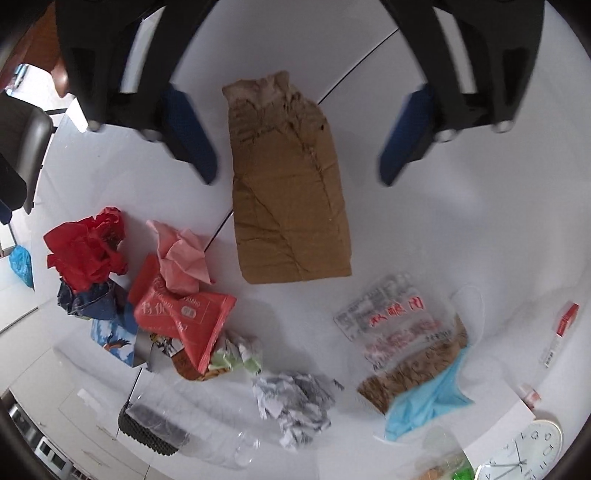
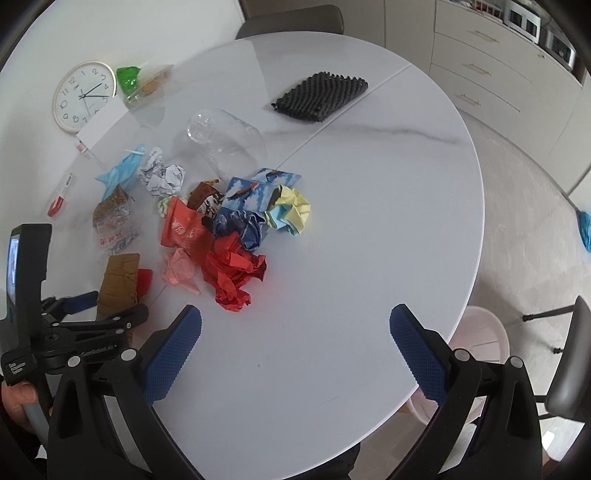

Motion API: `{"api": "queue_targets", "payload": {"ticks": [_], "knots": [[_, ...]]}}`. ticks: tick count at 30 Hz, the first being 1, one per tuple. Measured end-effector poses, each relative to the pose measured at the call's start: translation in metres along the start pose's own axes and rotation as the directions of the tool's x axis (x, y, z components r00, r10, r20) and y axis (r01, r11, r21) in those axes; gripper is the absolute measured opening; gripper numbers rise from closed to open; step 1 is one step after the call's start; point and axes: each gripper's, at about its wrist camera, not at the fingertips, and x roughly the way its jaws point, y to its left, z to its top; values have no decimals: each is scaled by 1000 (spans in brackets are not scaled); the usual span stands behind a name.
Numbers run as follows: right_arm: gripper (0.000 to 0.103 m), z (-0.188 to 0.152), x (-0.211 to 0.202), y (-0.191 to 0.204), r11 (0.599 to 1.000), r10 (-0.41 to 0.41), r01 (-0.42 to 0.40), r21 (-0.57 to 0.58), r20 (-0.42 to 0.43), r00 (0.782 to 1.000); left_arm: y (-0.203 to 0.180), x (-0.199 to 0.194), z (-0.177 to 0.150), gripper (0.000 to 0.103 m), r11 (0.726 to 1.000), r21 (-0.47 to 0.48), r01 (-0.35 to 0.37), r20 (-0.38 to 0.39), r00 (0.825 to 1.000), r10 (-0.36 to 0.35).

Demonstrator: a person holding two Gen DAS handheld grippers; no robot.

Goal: Collect trash
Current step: 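Grasp the brown paper bag with the left tool while the right tool grasps red crumpled paper, then carry both items to the white wastebasket and open both tools to drop them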

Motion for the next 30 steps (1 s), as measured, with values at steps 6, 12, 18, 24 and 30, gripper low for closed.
{"api": "queue_targets", "payload": {"ticks": [6,12,18,24,30], "knots": [[101,1,5,3,1000,12,-12,-10,3,1000,5,3,-6,39,998,-5,59,-7,998,-59],[96,6,18,13,998,53,-53,-14,-4,999,17,-16,-11,35,997,19,75,38,996,-76],[74,16,46,27,996,90,-89,15,-33,995,38,-44,-15,35,995,29,96,85,992,-98],[36,13,60,35,993,118,-116,30,-56,992,42,-55,-21,35,996,42,80,117,990,-84],[23,1,53,38,985,171,-169,27,-72,983,36,-62,-18,35,996,64,69,145,986,-78]]}}
